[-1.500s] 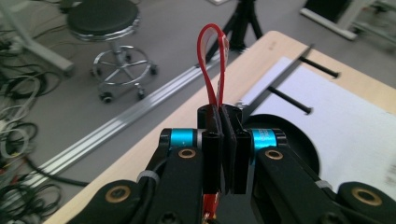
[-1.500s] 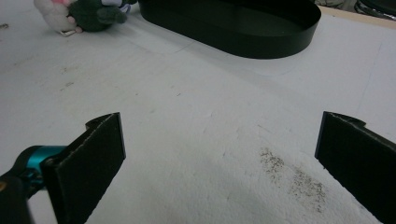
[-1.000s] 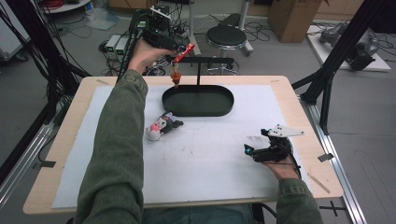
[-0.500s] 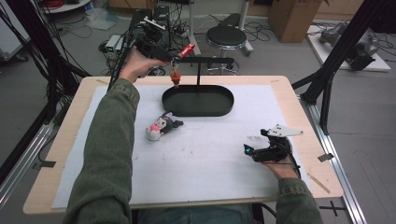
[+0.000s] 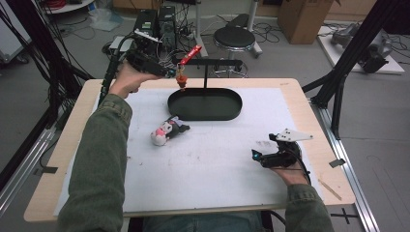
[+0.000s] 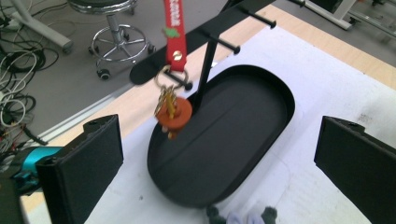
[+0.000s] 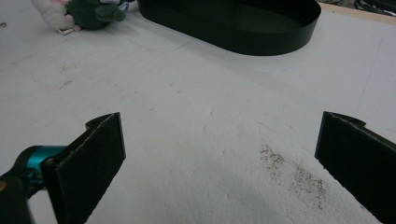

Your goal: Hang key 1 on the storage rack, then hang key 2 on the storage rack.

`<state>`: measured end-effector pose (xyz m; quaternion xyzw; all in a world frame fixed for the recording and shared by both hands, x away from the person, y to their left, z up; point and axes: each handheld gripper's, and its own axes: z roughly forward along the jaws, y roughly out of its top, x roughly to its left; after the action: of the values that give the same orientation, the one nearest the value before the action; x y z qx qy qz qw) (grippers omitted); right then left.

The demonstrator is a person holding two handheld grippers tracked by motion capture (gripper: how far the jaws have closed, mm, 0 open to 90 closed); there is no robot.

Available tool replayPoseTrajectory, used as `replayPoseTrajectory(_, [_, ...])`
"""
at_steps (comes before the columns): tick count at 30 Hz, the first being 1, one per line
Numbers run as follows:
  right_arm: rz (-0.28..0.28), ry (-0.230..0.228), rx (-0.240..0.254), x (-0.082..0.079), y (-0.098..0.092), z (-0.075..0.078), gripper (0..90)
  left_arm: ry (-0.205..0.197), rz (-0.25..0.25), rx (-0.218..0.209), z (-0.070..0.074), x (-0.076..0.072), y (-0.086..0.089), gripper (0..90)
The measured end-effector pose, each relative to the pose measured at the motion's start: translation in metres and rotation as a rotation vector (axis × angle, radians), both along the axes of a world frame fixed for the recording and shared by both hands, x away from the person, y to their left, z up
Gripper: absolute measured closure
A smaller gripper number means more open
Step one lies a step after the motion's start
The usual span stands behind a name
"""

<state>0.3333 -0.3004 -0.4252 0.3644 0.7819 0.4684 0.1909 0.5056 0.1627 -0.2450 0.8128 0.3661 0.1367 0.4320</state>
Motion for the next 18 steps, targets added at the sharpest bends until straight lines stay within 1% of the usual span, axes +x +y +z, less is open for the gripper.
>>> replayPoseTrajectory(6, [0.006,-0.005,0.004,0.000,0.001,0.001,0.7,-0.010,0.020,-0.019,-0.002,-0.016,0.017,1.7])
replayPoseTrajectory(8, [0.007,0.003,0.006,0.000,0.002,0.001,0.7,-0.017,0.019,-0.020,-0.003,-0.021,0.020,1.7])
replayPoseTrajectory(10, [0.009,-0.001,0.005,0.000,0.003,0.001,0.7,-0.019,0.012,-0.010,-0.006,-0.027,0.023,1.7])
replayPoseTrajectory(12, [0.013,-0.003,0.005,0.001,0.005,0.002,0.7,-0.024,0.007,-0.010,-0.007,-0.031,0.026,1.7])
replayPoseTrajectory(14, [0.012,-0.004,-0.002,0.002,0.005,0.001,0.7,-0.042,0.006,-0.029,-0.009,-0.036,0.030,1.7])
replayPoseTrajectory(15, [0.011,-0.003,-0.003,0.002,0.005,0.001,0.7,-0.045,0.008,-0.044,-0.010,-0.039,0.033,1.7])
replayPoseTrajectory(16, [0.009,-0.004,-0.001,0.002,0.005,0.001,0.7,-0.043,0.007,-0.050,-0.012,-0.040,0.035,1.7])
replayPoseTrajectory(18, [0.009,-0.003,0.004,0.001,0.004,0.002,0.7,-0.042,0.010,-0.040,-0.016,-0.044,0.037,1.7])
